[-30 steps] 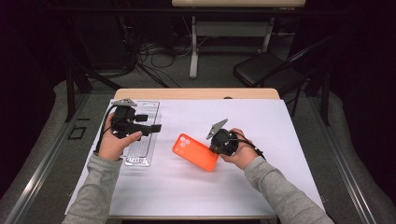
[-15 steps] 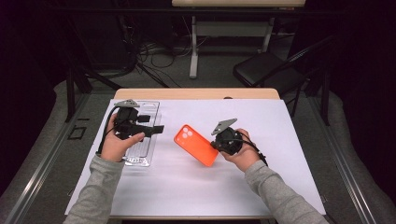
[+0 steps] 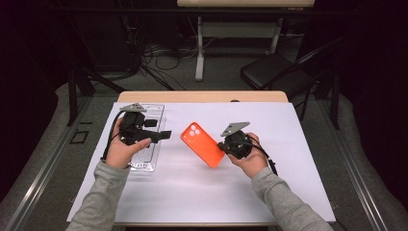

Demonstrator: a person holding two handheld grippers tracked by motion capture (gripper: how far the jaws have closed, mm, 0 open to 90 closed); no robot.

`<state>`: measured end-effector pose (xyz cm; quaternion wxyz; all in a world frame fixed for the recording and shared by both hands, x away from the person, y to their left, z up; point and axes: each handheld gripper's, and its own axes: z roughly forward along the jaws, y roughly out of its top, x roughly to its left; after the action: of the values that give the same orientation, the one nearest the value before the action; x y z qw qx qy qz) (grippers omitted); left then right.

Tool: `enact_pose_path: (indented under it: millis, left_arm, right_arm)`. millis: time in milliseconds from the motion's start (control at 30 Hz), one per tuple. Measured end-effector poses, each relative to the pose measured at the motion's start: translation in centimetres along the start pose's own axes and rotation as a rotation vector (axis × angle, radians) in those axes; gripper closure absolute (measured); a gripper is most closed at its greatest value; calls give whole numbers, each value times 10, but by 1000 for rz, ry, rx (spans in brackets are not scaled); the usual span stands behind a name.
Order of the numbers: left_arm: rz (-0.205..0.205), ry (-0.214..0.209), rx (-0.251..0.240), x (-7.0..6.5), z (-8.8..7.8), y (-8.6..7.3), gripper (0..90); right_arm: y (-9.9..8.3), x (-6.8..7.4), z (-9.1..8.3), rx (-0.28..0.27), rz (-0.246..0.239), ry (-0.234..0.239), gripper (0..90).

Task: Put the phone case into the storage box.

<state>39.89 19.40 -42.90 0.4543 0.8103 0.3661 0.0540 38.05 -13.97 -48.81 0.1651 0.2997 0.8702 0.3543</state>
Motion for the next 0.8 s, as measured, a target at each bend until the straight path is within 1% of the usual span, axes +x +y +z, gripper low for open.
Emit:
enact_pose_path:
  millis: [33, 167, 233, 333, 400, 500, 533, 700, 800]
  left_arm:
    - [0, 0, 1, -1, 0, 0, 160]
    - [6, -1, 3, -3, 2, 0, 160]
    - [2, -7, 2, -5, 3, 0, 160]
    - [11, -11, 3, -8, 5, 0, 160]
    - [18, -18, 2, -10, 6, 0, 160]
    - [15, -26, -5, -13, 7, 0, 160]
    - [21, -29, -9, -14, 8, 1, 160]
    - [10, -56, -24, -18, 11, 0, 160]
    - [1, -55, -30, -19, 13, 0, 160]
  right_arm:
    - [-1, 0, 0, -8, 3, -3, 900]
    - [-2, 1, 0, -14, 14, -19, 900]
    - [-3, 0, 0, -19, 22, -24, 900]
    - [-5, 0, -1, -39, 40, -29, 900]
    - [-5, 1, -1, -54, 52, -39, 900]
    - [-4, 1, -2, -85, 69, -48, 900]
    - [-3, 2, -2, -93, 75, -52, 900]
    - [-2, 4, -2, -141, 105, -65, 900]
    - [-2, 6, -1, -163, 122, -72, 900]
